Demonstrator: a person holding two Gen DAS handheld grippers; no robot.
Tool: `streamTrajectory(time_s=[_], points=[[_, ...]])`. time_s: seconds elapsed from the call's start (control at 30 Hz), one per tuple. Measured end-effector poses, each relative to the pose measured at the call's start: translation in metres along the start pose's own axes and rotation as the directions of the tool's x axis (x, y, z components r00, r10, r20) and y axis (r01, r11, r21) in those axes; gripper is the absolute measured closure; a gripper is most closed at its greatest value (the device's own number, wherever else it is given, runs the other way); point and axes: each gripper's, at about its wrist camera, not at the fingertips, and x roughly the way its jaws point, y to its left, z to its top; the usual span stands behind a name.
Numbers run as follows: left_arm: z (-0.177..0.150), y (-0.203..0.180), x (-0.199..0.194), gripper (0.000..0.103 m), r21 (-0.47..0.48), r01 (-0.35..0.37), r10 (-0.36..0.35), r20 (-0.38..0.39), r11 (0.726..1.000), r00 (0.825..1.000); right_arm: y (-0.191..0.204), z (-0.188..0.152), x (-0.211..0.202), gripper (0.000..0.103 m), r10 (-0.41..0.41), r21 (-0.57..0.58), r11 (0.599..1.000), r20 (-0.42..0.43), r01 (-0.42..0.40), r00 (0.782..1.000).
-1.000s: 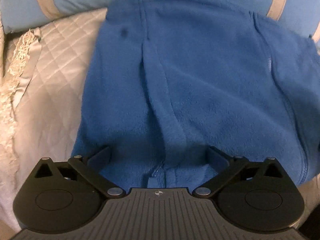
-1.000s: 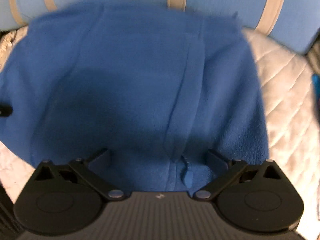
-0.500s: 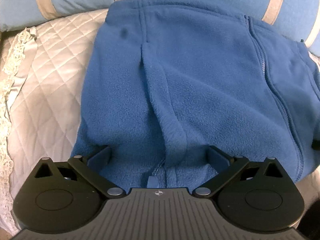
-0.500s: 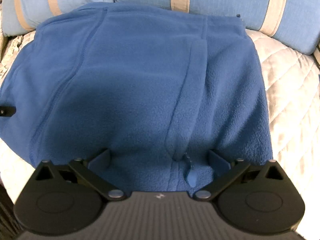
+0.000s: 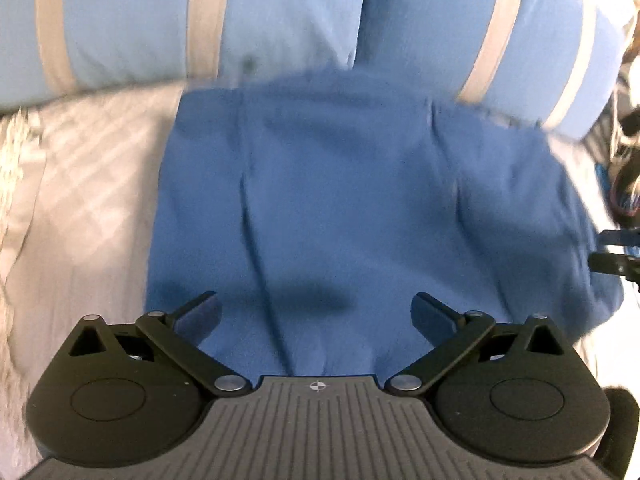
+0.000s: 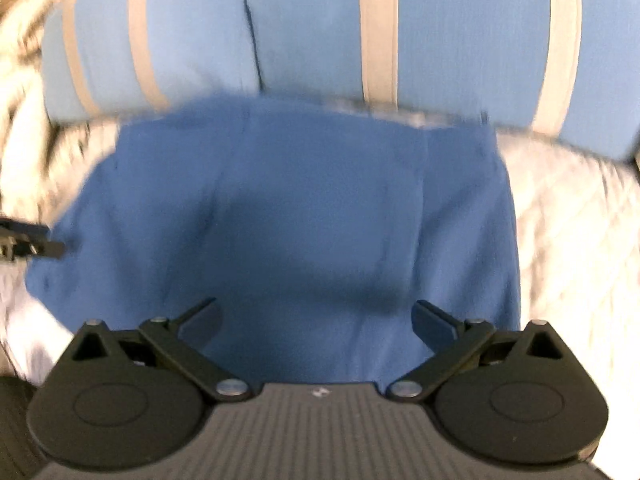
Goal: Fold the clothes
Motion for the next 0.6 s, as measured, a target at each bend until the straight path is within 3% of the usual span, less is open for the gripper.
streamTrajectory(time_s=[0.13, 0.3, 0.5, 0.6], points=[[0.021, -0.011, 0.009, 0.0, 0.014, 0.005, -0.007, 0.138, 1.0, 0.99, -0.001, 0.016, 0.018, 0.001, -0.016, -0.004, 1.0, 0.117, 0.017, 0.993], [0.047, -0.028, 0.041, 0.0, 0.052, -0.067, 0.051, 0.263, 0.996, 0.963, -0.002, 0.038, 0.048, 0.001, -0.043, -0.005, 0.999, 0.239, 0.045, 0.97], [0.067, -0.026, 0.101, 0.0, 0.033, -0.113, 0.097, 0.321, 0.993, 0.942, -0.005, 0.058, 0.099, 0.001, -0.12, -0.012, 0.991, 0.307, 0.13, 0.944], [0.07, -0.012, 0.128, 0.0, -0.024, -0.088, 0.091, 0.308, 0.996, 0.947, -0.014, 0.059, 0.123, 0.001, -0.138, 0.003, 0.99, 0.299, 0.144, 0.944]])
